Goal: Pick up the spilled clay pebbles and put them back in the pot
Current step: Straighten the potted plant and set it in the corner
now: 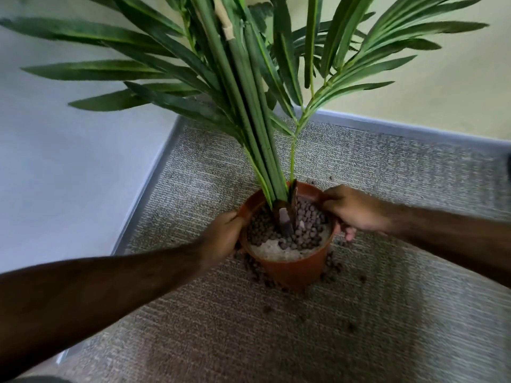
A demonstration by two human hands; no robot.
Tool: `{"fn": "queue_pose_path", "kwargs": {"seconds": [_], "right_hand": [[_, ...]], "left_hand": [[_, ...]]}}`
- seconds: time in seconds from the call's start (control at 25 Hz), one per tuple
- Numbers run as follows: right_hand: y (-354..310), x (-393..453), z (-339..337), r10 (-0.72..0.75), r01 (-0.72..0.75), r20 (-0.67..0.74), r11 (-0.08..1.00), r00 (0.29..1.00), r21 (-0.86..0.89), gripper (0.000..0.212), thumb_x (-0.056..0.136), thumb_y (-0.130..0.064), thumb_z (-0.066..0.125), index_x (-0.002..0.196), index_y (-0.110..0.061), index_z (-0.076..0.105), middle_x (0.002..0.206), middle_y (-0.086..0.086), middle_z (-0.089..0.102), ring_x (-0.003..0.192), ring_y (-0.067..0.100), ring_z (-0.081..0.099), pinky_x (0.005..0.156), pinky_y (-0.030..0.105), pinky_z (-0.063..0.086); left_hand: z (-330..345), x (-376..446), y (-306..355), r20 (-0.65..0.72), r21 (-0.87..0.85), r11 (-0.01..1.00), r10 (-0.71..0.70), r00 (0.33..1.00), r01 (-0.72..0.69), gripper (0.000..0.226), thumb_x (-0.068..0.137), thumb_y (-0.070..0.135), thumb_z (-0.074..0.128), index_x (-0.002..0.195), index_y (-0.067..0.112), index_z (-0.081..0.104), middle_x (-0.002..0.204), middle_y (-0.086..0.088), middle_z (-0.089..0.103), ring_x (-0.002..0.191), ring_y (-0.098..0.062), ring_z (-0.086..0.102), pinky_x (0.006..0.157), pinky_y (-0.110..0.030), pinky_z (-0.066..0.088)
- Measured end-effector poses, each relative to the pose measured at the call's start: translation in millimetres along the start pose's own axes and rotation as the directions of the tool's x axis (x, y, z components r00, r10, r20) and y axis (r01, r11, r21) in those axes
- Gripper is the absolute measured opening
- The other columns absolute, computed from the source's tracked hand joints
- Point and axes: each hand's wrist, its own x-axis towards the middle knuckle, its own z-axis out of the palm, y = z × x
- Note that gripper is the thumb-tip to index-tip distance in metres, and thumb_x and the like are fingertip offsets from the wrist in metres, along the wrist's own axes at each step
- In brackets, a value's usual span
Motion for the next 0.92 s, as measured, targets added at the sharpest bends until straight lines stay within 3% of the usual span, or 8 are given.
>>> {"fn": "queue_pose_path", "kwargs": {"seconds": [0.2, 0.36, 0.48, 0.56, 0.72, 0.92], "right_hand": [[-2, -2, -10, -0.010, 0.011, -0.021, 1.000, 1.000, 0.015, 0.030, 0.103, -0.016, 0.041, 0.091, -0.009, 0.067, 0.057, 0.012, 0.069, 0.036, 0.020, 0.060, 0.037, 0.024, 0.049], [-19, 3, -31, -0.044, 0.048, -0.087, 0.998, 0.995, 0.042, 0.033, 0.105, -0.018, 0.042, 0.091, -0.002, 0.067, 0.053, 0.009, 0.066, 0.036, 0.018, 0.057, 0.038, 0.027, 0.052], [-40, 10, -44, -0.075, 0.085, -0.149, 0.995, 0.986, 0.060, 0.034, 0.105, -0.019, 0.044, 0.089, -0.002, 0.068, 0.051, 0.006, 0.063, 0.038, 0.017, 0.055, 0.039, 0.028, 0.051], [-51, 18, -50, -0.080, 0.097, -0.172, 0.991, 0.982, 0.097, 0.033, 0.105, -0.020, 0.045, 0.088, -0.003, 0.068, 0.051, 0.004, 0.062, 0.038, 0.016, 0.053, 0.038, 0.027, 0.048], [-72, 39, -56, -0.082, 0.112, -0.263, 0.989, 0.961, 0.100, 0.031, 0.103, -0.018, 0.047, 0.086, -0.003, 0.067, 0.054, 0.004, 0.062, 0.038, 0.014, 0.053, 0.038, 0.026, 0.048], [-95, 63, -57, -0.054, 0.095, -0.343, 0.990, 0.938, 0.105, 0.026, 0.098, -0.015, 0.046, 0.090, -0.006, 0.069, 0.065, 0.006, 0.063, 0.048, 0.014, 0.057, 0.042, 0.024, 0.050]], "left_hand": [[2, -6, 11, -0.062, 0.048, 0.998, 0.047, 0.997, -0.044, 0.037, 0.084, 0.038, 0.059, 0.050, 0.027, 0.070, 0.039, 0.006, 0.056, 0.030, -0.006, 0.051, 0.035, -0.013, 0.033], [-8, 1, 36, -0.086, 0.105, 0.988, 0.119, 0.989, -0.110, 0.035, 0.080, 0.048, 0.058, 0.054, 0.028, 0.071, 0.043, 0.003, 0.058, 0.032, -0.008, 0.050, 0.035, -0.019, 0.033], [-15, 14, 55, -0.118, 0.084, 0.981, 0.186, 0.976, -0.176, 0.043, 0.093, 0.031, 0.055, 0.053, 0.027, 0.073, 0.043, 0.004, 0.060, 0.033, -0.005, 0.052, 0.034, -0.018, 0.035], [-20, 23, 70, -0.146, 0.113, 0.973, 0.217, 0.965, -0.202, 0.048, 0.097, 0.031, 0.056, 0.053, 0.028, 0.074, 0.044, 0.004, 0.061, 0.034, -0.002, 0.053, 0.033, -0.017, 0.035], [-36, 42, 93, -0.218, 0.170, 0.959, 0.263, 0.940, -0.229, 0.042, 0.095, 0.036, 0.059, 0.059, 0.020, 0.073, 0.049, 0.006, 0.065, 0.036, -0.002, 0.055, 0.035, -0.018, 0.038], [-45, 62, 107, -0.321, 0.193, 0.949, 0.302, 0.898, -0.250, 0.031, 0.097, 0.024, 0.057, 0.068, 0.016, 0.066, 0.044, 0.010, 0.063, 0.033, 0.004, 0.053, 0.033, -0.014, 0.035]]}}
